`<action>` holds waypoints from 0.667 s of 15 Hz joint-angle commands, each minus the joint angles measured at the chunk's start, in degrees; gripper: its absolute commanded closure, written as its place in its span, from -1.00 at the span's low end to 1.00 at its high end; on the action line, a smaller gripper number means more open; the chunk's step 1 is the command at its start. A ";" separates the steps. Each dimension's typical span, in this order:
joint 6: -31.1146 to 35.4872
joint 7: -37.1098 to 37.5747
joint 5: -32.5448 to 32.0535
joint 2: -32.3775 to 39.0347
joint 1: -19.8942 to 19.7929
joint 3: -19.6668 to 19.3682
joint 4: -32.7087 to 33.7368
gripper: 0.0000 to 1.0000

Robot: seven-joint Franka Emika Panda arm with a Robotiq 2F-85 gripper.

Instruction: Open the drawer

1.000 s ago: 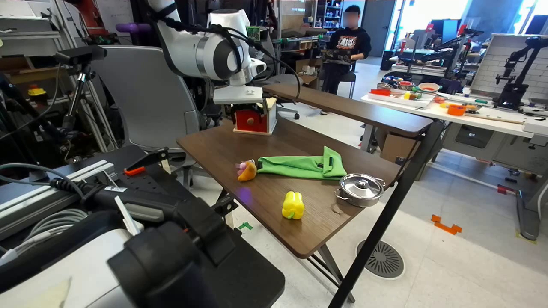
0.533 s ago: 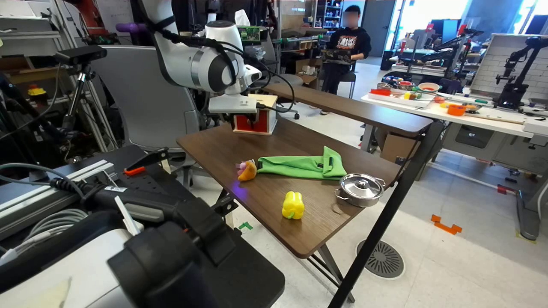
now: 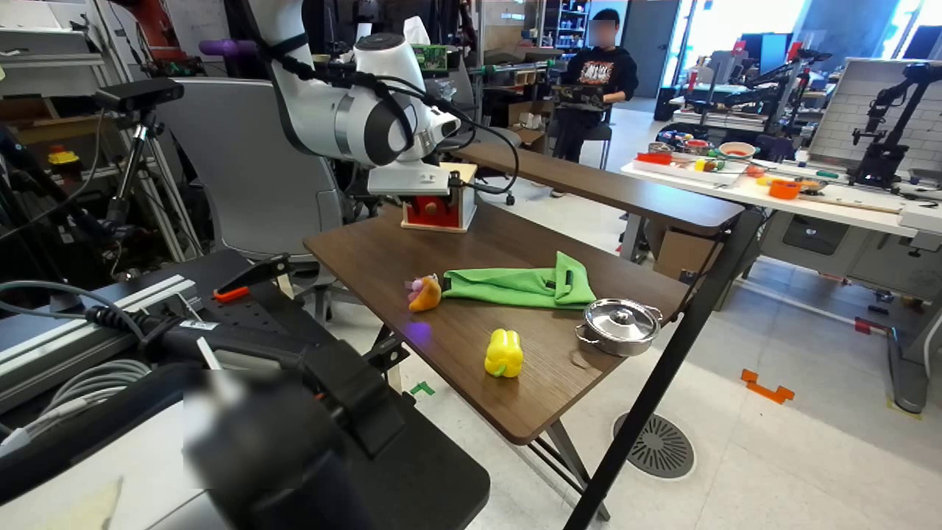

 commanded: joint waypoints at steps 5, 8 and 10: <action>2.10 1.48 -0.76 1.24 -0.42 -0.16 1.02 0.22; 1.69 1.20 -0.98 1.81 -0.74 0.91 1.63 0.66; 1.43 0.98 -1.14 2.12 -0.83 1.16 1.91 0.96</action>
